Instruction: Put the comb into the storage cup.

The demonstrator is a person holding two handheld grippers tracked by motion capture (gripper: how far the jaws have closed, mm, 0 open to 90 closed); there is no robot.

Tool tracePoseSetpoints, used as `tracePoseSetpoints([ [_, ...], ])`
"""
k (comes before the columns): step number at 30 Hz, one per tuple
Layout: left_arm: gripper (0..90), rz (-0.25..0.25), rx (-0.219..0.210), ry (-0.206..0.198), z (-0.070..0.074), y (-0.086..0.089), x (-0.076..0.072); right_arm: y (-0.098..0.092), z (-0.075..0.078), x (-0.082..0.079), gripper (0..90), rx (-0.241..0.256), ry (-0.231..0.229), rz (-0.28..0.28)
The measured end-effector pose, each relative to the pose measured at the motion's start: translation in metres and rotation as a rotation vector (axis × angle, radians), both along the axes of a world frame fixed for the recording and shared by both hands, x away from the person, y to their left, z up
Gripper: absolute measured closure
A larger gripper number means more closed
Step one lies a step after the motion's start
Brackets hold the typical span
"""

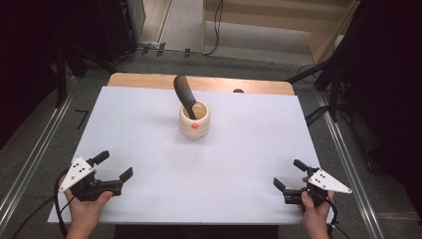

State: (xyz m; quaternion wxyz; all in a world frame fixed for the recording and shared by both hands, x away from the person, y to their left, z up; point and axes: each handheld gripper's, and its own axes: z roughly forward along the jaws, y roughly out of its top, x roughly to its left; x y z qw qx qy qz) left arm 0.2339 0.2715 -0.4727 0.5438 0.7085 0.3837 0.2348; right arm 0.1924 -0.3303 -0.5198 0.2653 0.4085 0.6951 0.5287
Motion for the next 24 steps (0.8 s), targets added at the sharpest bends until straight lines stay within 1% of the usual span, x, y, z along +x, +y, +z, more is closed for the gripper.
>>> tracePoseSetpoints([
  [6, 0.7, 0.012, 0.019, 0.009, -0.003, 0.008, -0.005, 0.000, 0.000, 0.000, 0.0, 0.000, 0.001, 0.002],
  [8, 0.7, 0.016, 0.015, 0.011, -0.004, 0.011, -0.007, 0.000, 0.000, 0.000, 0.0, -0.001, 0.001, 0.000],
  [10, 0.7, 0.024, 0.020, 0.013, -0.005, 0.014, -0.009, 0.000, 0.000, 0.000, 0.0, -0.002, 0.001, 0.002],
  [12, 0.7, 0.029, 0.014, 0.015, -0.006, 0.017, -0.010, 0.000, 0.000, 0.000, 0.0, -0.002, 0.001, 0.002],
  [18, 0.7, 0.042, 0.023, 0.023, -0.009, 0.026, -0.015, 0.000, 0.000, 0.000, 0.0, 0.001, 0.003, -0.002],
  [19, 0.7, 0.051, 0.017, 0.024, -0.009, 0.027, -0.016, 0.000, 0.000, 0.000, 0.0, 0.000, 0.002, -0.002],
  [24, 0.7, 0.077, 0.021, 0.038, -0.012, 0.037, -0.017, 0.000, 0.000, 0.000, 0.0, 0.000, 0.002, -0.001],
])
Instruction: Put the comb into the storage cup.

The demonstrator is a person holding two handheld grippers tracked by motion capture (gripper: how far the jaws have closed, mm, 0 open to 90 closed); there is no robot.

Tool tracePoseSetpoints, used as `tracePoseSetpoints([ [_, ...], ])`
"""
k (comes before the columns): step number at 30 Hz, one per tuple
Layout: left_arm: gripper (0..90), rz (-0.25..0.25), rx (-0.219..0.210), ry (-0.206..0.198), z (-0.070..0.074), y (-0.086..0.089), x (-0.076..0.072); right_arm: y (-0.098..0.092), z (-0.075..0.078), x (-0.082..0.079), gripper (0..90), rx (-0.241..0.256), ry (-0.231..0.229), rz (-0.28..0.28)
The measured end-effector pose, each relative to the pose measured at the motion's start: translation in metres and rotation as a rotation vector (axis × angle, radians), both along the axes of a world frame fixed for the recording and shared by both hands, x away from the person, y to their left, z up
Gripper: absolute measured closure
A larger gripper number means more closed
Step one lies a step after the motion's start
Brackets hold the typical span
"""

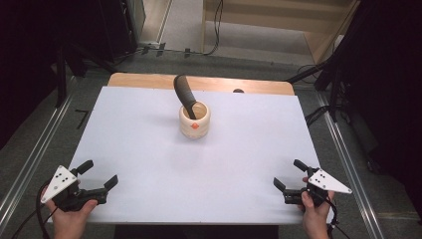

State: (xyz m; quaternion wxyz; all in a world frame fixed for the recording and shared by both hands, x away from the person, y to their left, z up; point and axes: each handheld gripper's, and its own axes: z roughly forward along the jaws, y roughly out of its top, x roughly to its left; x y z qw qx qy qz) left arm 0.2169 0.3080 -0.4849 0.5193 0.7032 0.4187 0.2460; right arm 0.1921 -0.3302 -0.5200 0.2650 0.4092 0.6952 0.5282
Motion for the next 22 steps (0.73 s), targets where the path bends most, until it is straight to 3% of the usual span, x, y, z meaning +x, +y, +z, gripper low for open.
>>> tracePoseSetpoints([
  [4, 0.7, 0.027, 0.025, 0.002, -0.002, 0.010, -0.002, 0.000, 0.000, 0.000, 0.0, 0.000, 0.001, -0.005],
  [7, 0.7, 0.049, 0.001, 0.004, -0.003, 0.016, -0.002, 0.000, 0.000, 0.000, 0.0, 0.000, 0.003, -0.005],
  [11, 0.7, 0.071, 0.002, 0.018, -0.005, 0.021, 0.000, 0.000, 0.000, 0.000, 0.0, 0.003, 0.001, -0.004],
  [22, 0.7, 0.065, -0.006, 0.027, -0.007, 0.022, 0.001, -0.002, 0.000, 0.001, 0.0, 0.013, -0.003, 0.007],
])
